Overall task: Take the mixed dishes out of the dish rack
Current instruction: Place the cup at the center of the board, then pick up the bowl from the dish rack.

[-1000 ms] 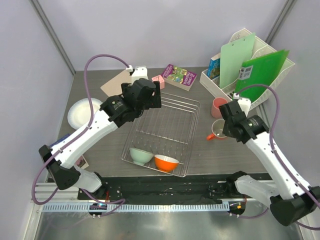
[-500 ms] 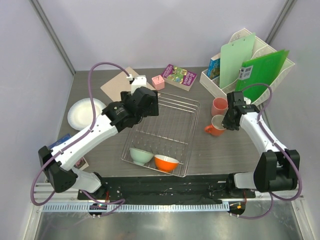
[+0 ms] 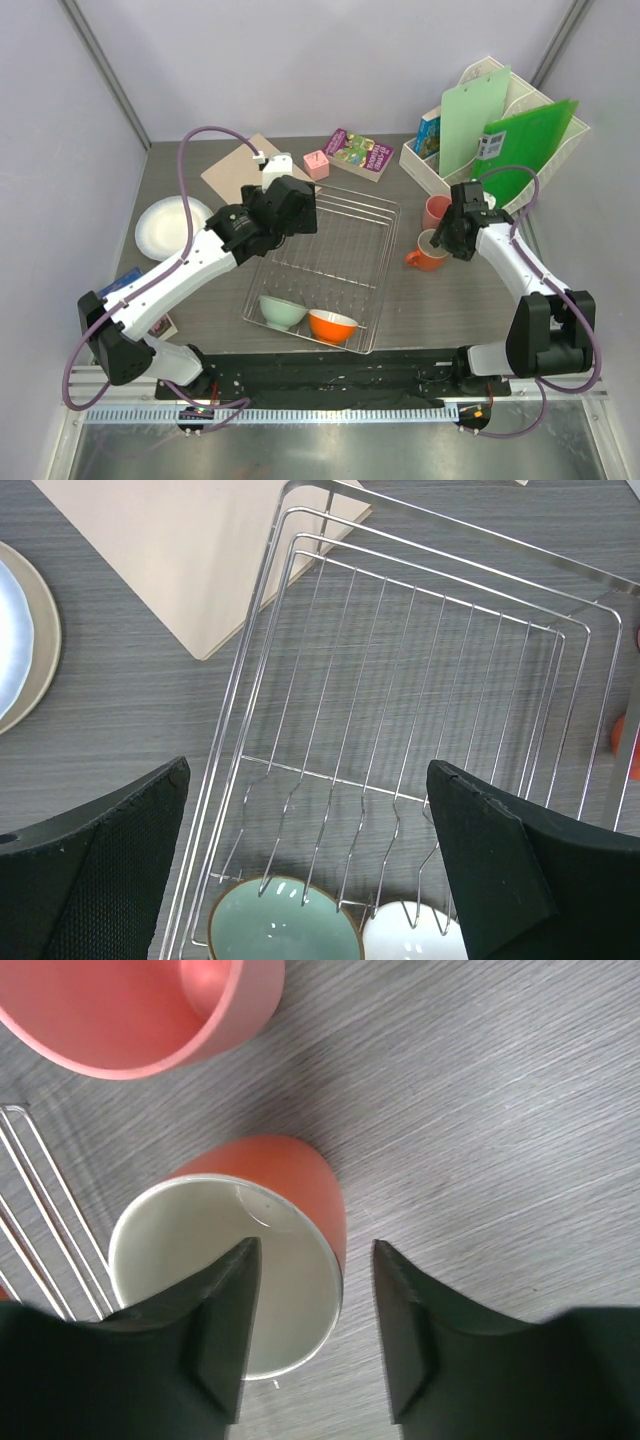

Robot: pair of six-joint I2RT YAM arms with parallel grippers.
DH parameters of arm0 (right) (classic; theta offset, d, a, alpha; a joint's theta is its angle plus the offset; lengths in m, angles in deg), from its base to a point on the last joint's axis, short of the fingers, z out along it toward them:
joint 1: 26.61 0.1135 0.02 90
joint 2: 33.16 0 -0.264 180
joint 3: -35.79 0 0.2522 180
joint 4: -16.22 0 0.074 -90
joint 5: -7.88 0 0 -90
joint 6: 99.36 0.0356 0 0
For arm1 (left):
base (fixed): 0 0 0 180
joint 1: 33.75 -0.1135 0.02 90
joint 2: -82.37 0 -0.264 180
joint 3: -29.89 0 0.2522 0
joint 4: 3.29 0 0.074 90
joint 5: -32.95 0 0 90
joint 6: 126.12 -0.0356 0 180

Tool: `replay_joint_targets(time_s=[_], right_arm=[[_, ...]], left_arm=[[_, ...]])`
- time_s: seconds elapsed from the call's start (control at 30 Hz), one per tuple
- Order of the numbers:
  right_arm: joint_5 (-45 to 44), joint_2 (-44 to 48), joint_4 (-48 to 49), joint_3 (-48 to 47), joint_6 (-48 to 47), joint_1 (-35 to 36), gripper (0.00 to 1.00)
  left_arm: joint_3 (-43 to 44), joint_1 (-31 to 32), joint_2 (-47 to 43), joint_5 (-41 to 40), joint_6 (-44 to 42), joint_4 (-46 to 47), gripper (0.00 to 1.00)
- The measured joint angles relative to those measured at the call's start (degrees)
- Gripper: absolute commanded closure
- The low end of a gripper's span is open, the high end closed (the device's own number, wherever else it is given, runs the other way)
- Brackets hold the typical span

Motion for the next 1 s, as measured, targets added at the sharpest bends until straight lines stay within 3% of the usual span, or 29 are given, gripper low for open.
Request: replay_joint_targets(time_s=[0.23,0.53,0.77,1.0], right_arm=[[1.5,3.3,0.0,-0.1,0.9,0.0,0.27],[10.6,18.8,1.2,-10.4,2.1,5.4,0.28],[26.8,35.3,17.3,2.4,2.1,12.7,0.35],[28.6,29.4,15.6,9.9,-4.0,28.5,0.39]], left_arm=[[0.0,0.0,0.2,-0.1,0.0,-0.2,0.00],[0.0,0.0,1.1,-0.4,-1.2,-0.6,0.00],[-2.1,0.0,2.4,3.7,-4.9,-1.3,0.00],[-7.3,0.0,-2.2,4.8,-6.8,-3.2,0.00]])
